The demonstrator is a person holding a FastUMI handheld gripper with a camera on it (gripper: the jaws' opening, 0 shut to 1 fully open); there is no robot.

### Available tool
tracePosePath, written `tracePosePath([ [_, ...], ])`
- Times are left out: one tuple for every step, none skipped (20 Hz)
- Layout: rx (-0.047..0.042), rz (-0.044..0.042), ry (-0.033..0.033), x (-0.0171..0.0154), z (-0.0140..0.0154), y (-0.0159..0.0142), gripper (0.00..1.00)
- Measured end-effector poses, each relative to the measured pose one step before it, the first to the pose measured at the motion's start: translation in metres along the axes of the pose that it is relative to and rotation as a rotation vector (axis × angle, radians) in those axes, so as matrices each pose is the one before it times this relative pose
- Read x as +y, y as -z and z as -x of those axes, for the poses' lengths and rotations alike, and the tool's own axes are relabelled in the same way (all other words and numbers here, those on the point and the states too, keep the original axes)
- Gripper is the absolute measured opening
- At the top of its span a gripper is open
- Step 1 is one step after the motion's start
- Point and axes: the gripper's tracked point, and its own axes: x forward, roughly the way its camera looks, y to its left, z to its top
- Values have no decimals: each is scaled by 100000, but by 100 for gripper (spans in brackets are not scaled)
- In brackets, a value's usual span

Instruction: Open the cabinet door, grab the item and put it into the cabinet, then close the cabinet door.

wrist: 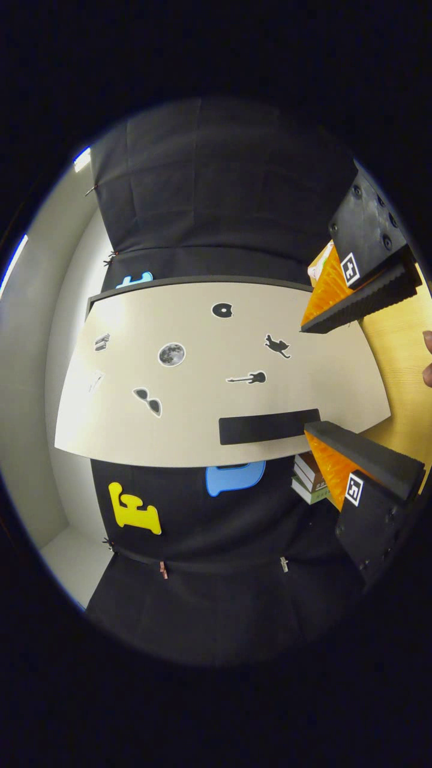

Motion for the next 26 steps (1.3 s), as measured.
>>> tracePosePath([
  [-330, 436, -1085, 382, 433, -75, 97],
  [-480, 529, -352, 296, 292, -282, 97],
  [-359, 634, -428, 239, 56, -279, 96],
  [-464, 395, 45, 38, 9, -152, 96],
  [-666, -50, -105, -58, 10, -117, 97],
  [-519, -129, -5, -98, 124, -189, 96],
  [-328, -120, 223, -283, 358, -93, 96],
  [-270, 145, 252, -302, 341, -168, 96],
  [-145, 37, 446, -477, 464, -104, 96],
  [-4, -169, 262, -412, 347, -28, 96],
  [54, -211, 214, -348, 228, -38, 96],
  [234, -323, 162, -329, 225, 43, 96],
  [-41, -320, 257, -281, 162, -28, 96],
  [-67, -66, 292, -252, 167, 11, 96],
  [86, 58, 654, -270, 85, 33, 96],
  [-109, -5, 390, -234, 76, -11, 96],
  [-110, 167, 422, -155, 8, -20, 96],
  [-253, 347, 182, -121, 24, -2, 96],
  [-62, 565, 128, -125, 23, 17, 96],
  [66, 392, 148, -109, -10, 8, 96],
  [68, 139, 173, -67, -15, 29, 96],
  [-367, 168, 165, -39, 149, -107, 96],
  [-394, -131, 119, -68, 32, -95, 97],
  [-271, -114, 259, -47, 13, -96, 96],
  [-265, 119, 416, -22, -72, 3, 96],
  [-217, 461, 834, -186, 53, -56, 96],
])
